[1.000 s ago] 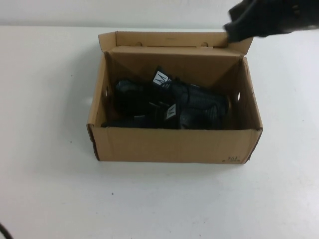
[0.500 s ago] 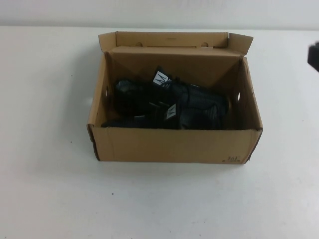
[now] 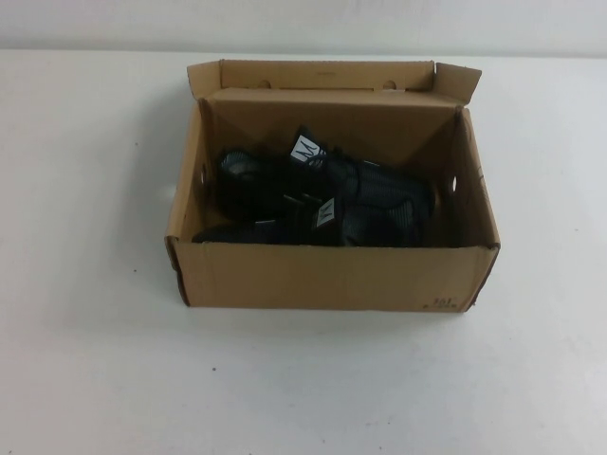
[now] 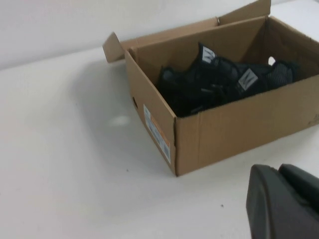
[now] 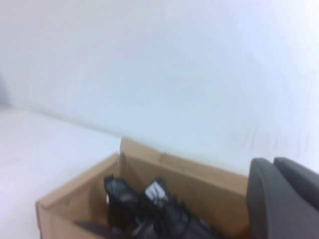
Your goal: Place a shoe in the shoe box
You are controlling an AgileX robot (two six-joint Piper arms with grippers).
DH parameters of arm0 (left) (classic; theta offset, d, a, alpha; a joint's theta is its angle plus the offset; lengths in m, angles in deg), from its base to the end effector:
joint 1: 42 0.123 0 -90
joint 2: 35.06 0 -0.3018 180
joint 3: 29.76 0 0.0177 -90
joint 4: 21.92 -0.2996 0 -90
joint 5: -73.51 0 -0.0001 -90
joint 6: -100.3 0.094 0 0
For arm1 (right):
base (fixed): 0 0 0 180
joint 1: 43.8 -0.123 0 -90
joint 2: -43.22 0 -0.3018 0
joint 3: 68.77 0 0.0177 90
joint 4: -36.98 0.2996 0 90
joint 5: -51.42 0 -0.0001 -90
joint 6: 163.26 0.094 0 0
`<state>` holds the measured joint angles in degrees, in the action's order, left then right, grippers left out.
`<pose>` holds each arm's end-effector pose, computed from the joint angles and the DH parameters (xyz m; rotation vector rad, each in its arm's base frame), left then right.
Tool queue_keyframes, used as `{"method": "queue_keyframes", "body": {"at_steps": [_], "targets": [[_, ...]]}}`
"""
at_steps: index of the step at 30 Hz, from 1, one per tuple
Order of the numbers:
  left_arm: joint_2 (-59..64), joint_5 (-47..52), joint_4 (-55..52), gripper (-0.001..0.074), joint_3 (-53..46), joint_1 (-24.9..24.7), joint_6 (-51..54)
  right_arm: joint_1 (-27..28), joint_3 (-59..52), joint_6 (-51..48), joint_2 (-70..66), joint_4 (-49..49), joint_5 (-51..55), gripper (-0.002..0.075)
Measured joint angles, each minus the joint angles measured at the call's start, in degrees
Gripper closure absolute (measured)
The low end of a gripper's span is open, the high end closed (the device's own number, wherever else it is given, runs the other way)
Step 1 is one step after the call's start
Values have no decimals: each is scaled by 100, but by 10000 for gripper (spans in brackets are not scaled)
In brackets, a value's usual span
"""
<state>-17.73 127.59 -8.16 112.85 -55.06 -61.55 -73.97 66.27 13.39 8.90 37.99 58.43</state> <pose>0.0290 -0.0253 0.3718 0.5055 1.8158 -0.2195 0.1172 0.0683 0.3723 -0.4268 1.4573 0.3911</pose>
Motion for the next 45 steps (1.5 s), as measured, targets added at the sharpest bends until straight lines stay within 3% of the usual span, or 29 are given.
{"method": "queue_keyframes", "body": {"at_steps": [40,45], "targets": [[0,-67,0,736,-145,0,158,0,-145,0,0,12,54,742],[0,-67,-432,736,-175,0,158,0,-145,0,0,12,54,742]]}}
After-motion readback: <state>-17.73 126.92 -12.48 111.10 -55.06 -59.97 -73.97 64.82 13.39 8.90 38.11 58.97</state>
